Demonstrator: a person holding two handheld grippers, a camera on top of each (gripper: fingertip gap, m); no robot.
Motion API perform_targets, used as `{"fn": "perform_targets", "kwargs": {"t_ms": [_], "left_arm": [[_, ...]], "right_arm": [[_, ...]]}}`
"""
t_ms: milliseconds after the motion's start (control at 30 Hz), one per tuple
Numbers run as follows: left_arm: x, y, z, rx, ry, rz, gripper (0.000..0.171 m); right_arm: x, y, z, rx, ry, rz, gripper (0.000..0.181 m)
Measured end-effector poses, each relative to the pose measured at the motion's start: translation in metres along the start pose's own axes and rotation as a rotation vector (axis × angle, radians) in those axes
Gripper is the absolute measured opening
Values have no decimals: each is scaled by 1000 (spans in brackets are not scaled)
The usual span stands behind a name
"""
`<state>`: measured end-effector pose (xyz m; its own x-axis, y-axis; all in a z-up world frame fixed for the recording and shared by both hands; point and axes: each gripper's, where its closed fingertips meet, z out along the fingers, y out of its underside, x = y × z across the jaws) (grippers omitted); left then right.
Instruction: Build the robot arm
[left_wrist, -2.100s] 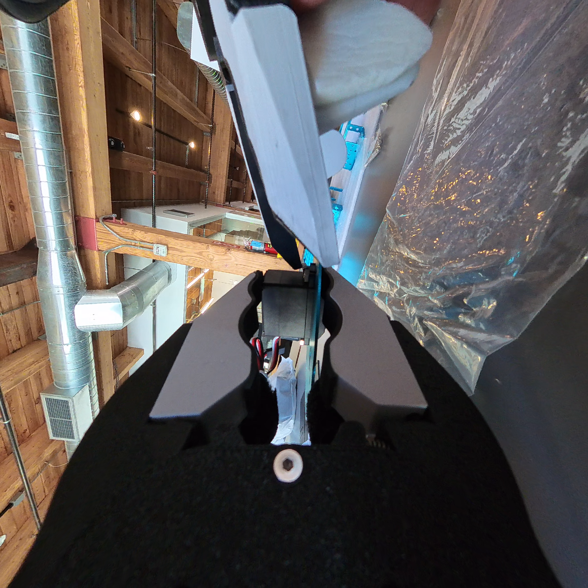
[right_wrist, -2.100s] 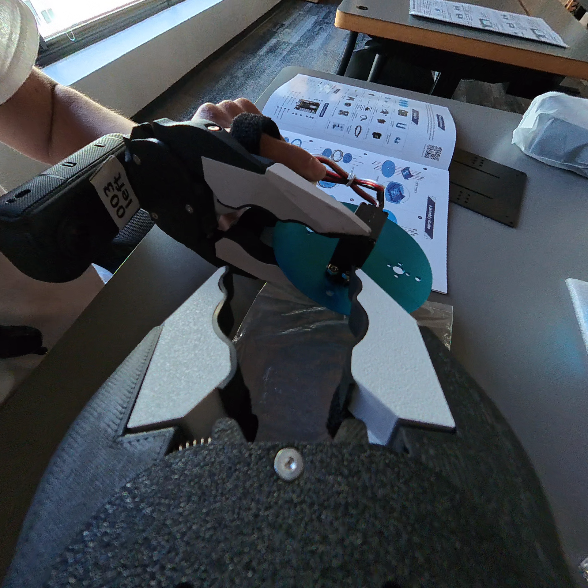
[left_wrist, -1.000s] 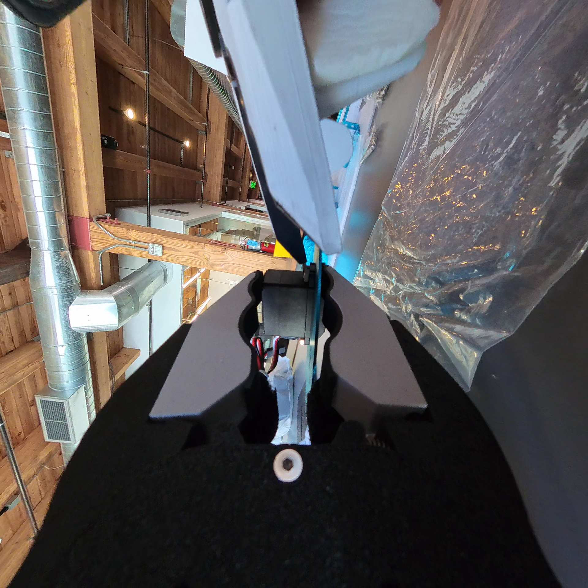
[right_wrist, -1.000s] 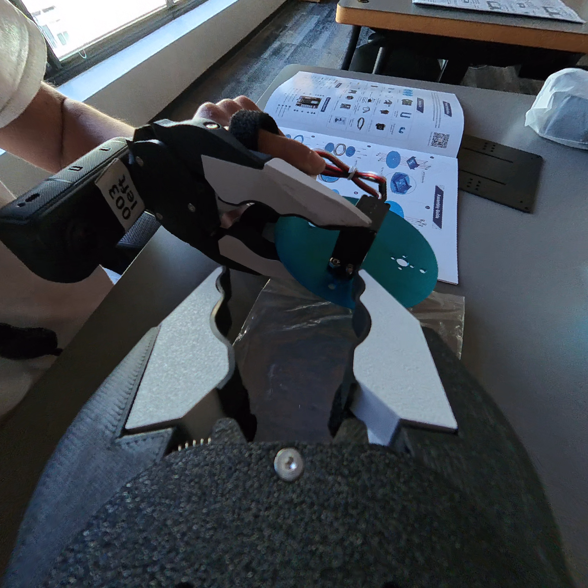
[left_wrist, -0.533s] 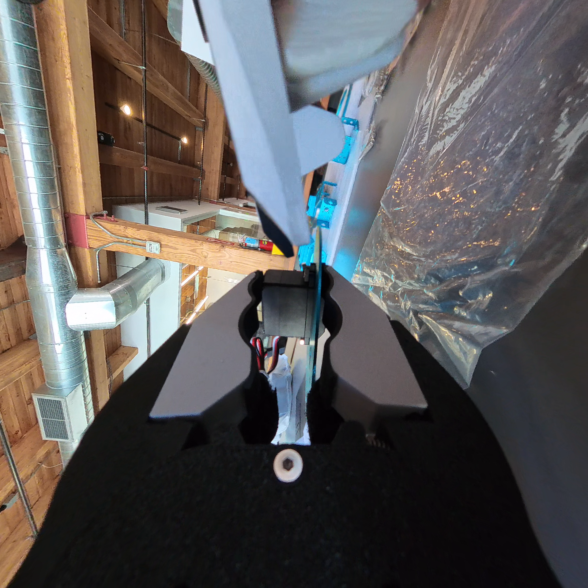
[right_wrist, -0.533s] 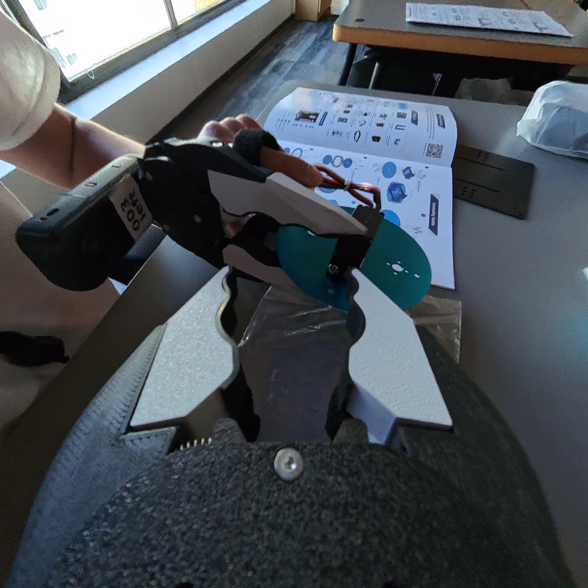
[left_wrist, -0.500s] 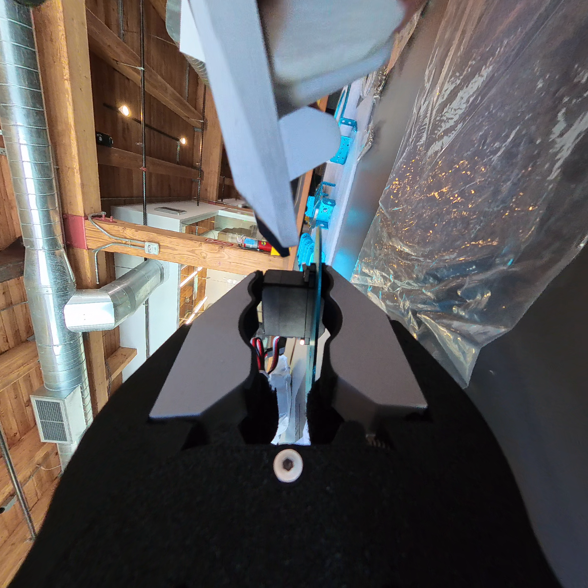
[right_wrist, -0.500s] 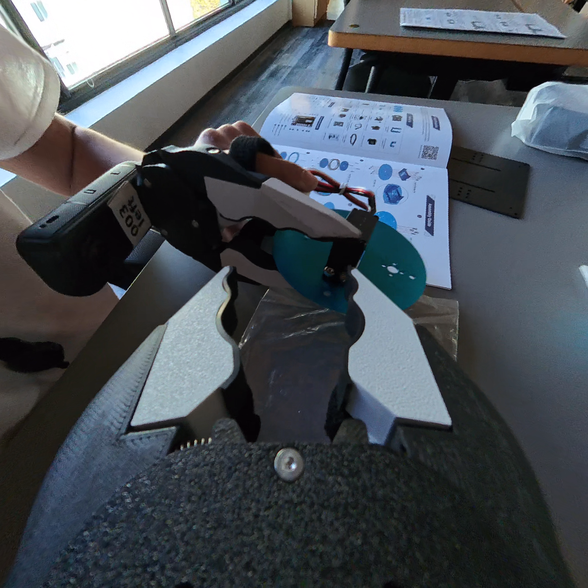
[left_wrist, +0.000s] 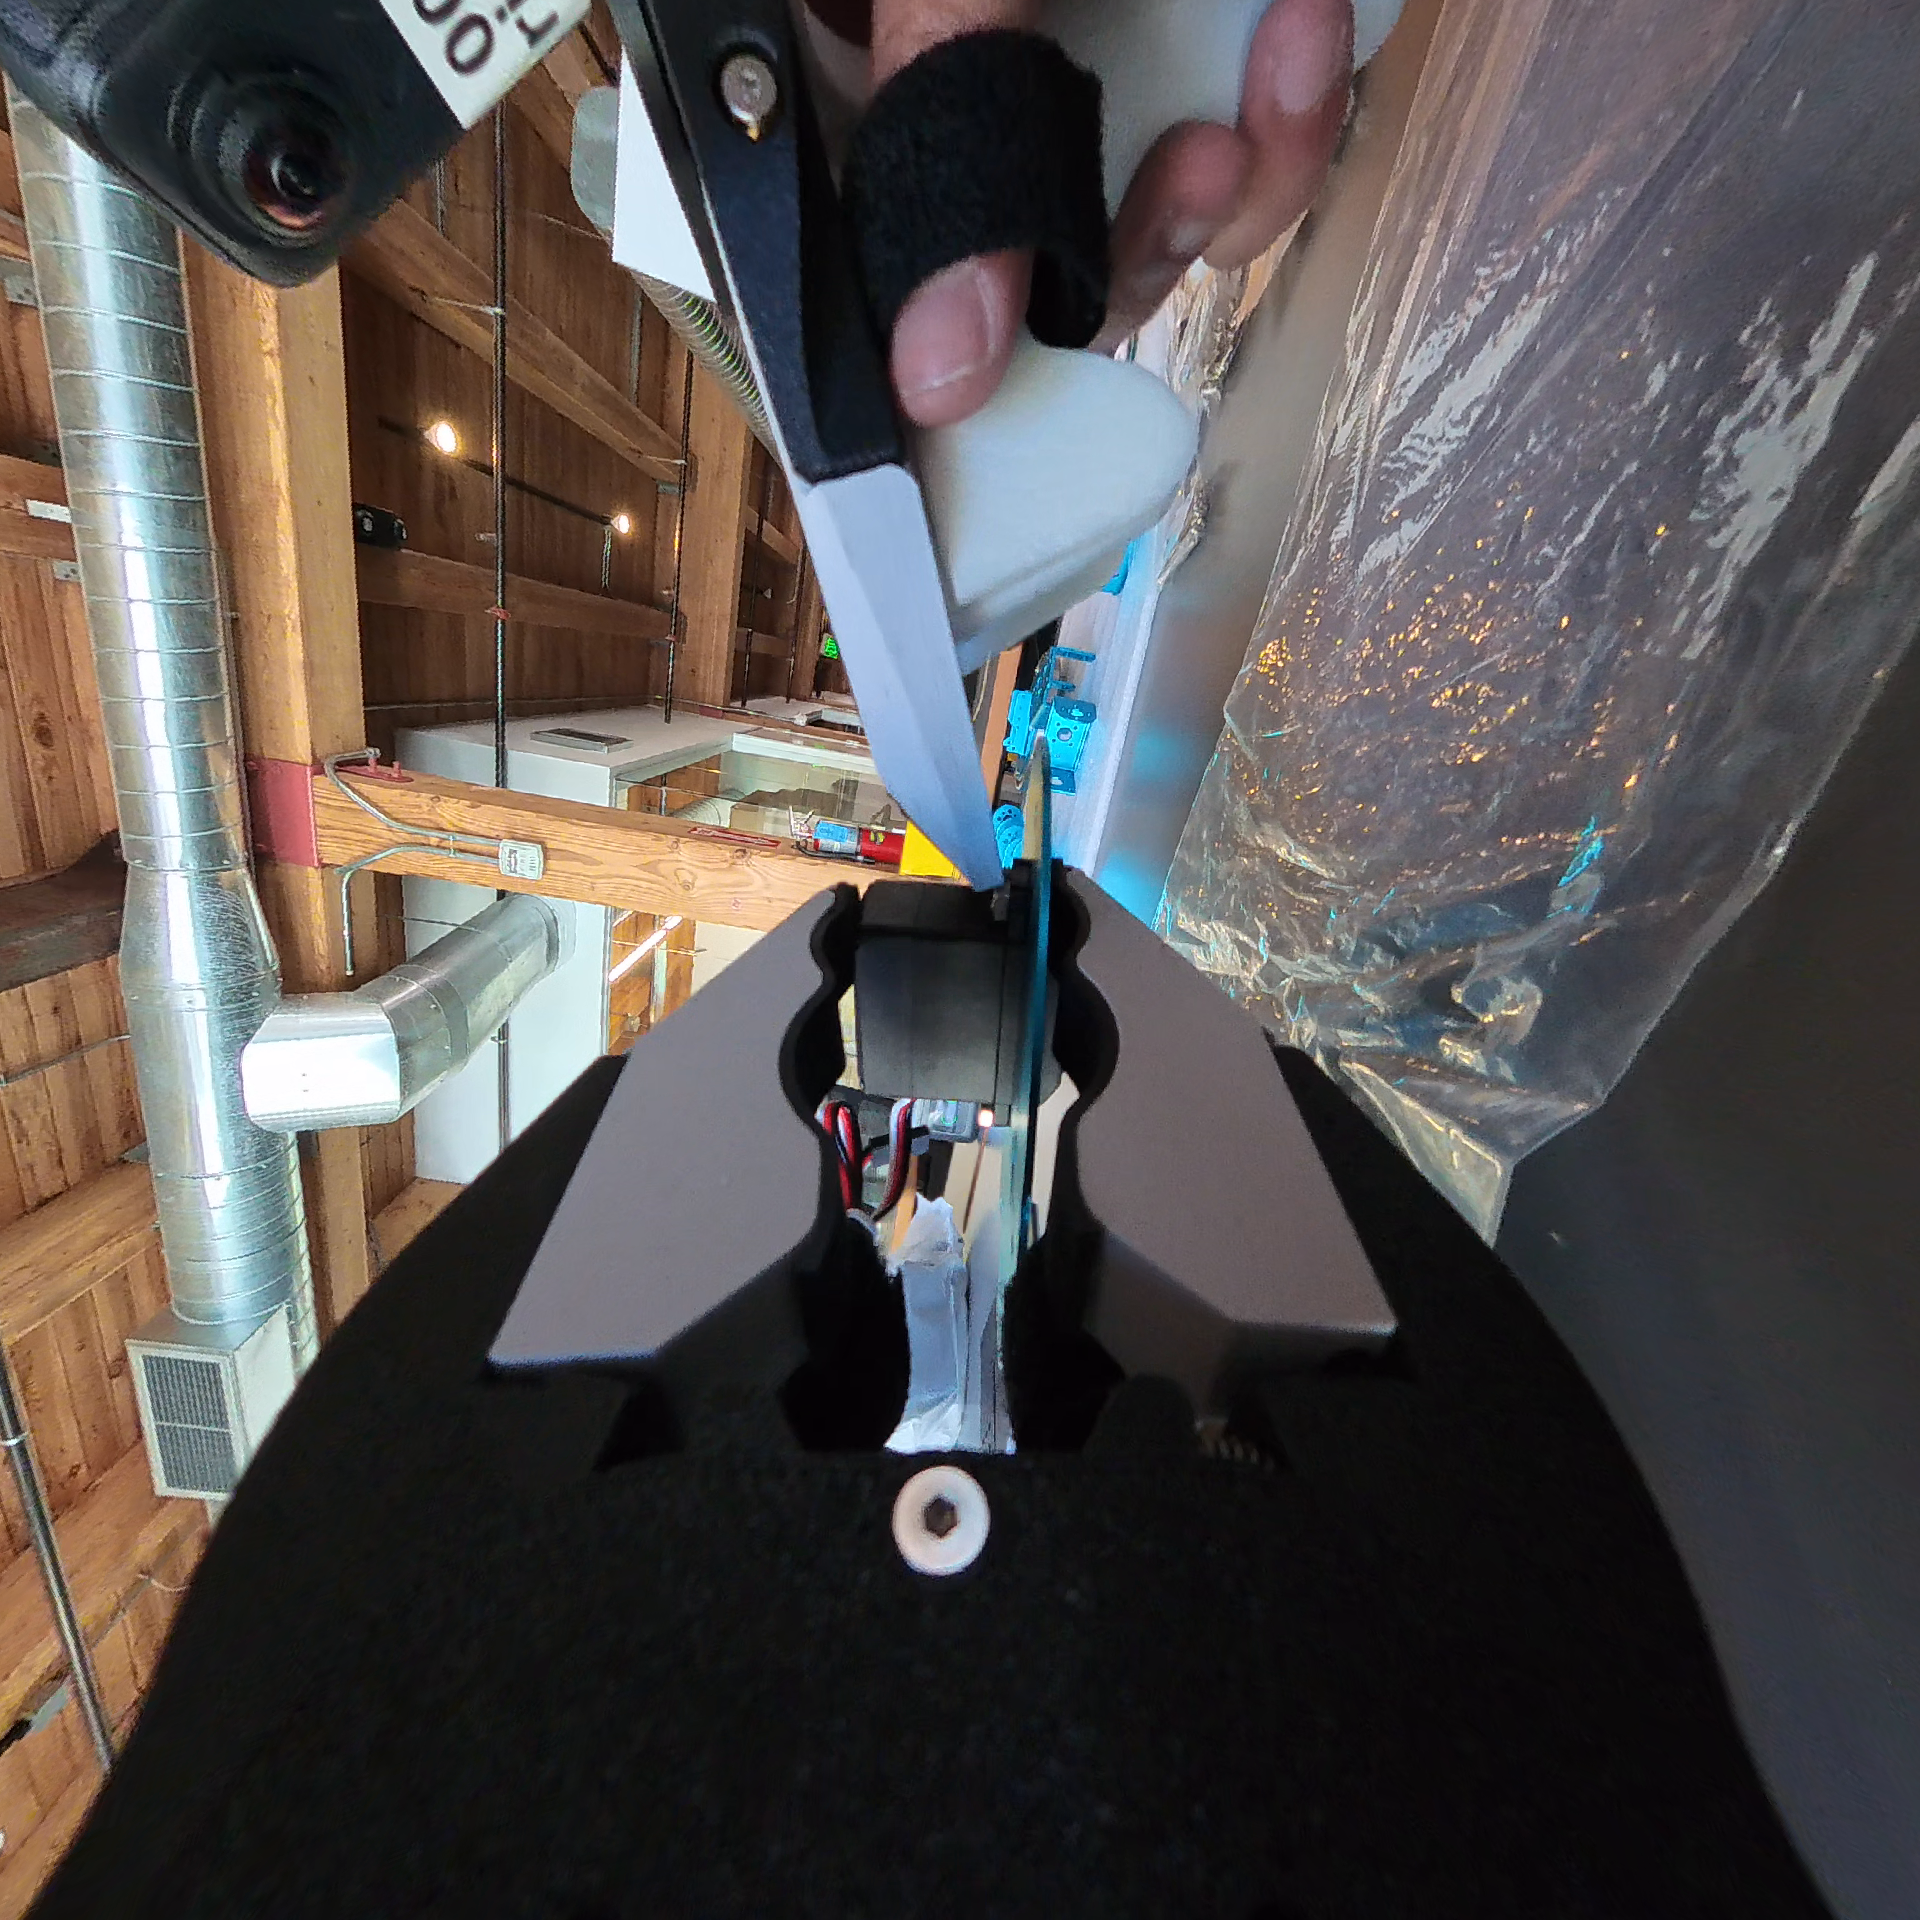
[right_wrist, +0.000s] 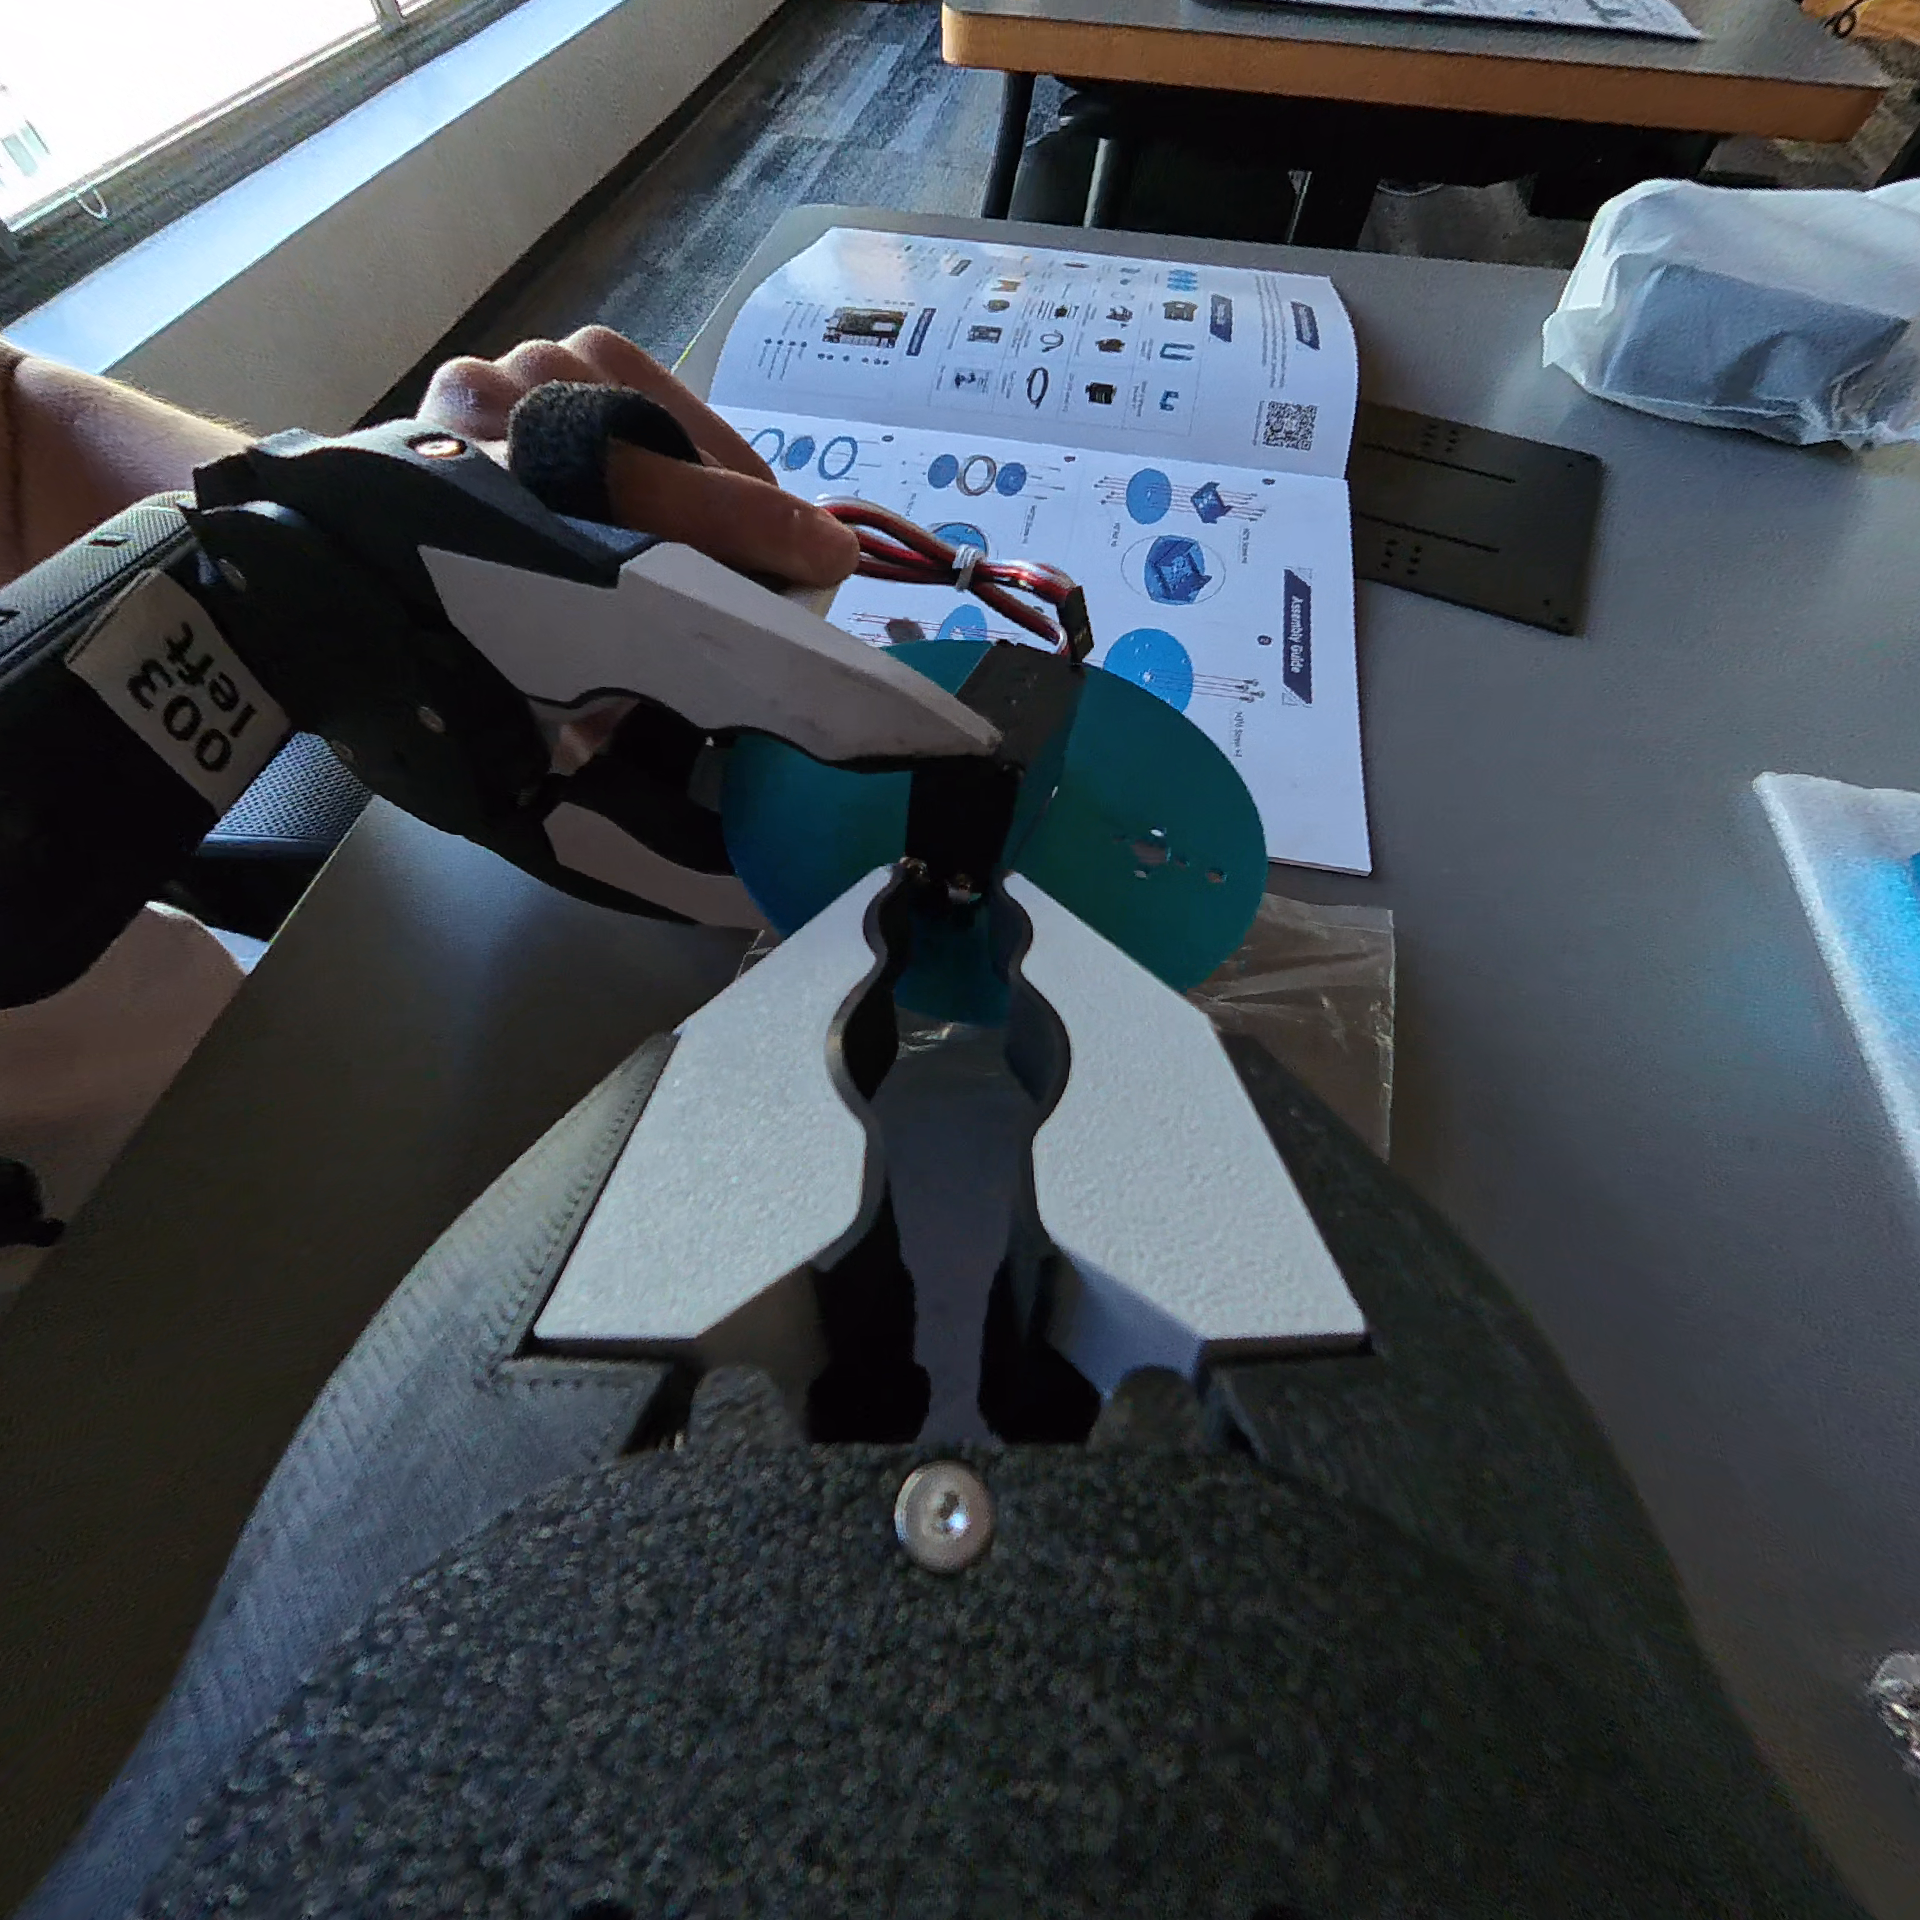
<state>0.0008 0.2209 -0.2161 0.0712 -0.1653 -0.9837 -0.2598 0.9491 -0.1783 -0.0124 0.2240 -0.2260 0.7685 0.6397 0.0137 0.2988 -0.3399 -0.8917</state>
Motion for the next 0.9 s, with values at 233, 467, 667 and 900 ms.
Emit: {"fn": "perform_targets", "kwargs": {"t_ms": [233,467,667,900], "left_arm": [[1,-5,-3,29,2,7,35],[-6,-14,-8,94,-8,-52,36],[-3,-11,-8,84,-3,-31,35],[-1,-12,-7,80,-4,-14,35]], "right_arm": [[-2,2,-2,17,-50,46,6],[-7,-6,-15,195,-226,157,5],[-11,-9,-18,200,-234,121,5],[-9,1,-8,108,-163,72,5]]}}
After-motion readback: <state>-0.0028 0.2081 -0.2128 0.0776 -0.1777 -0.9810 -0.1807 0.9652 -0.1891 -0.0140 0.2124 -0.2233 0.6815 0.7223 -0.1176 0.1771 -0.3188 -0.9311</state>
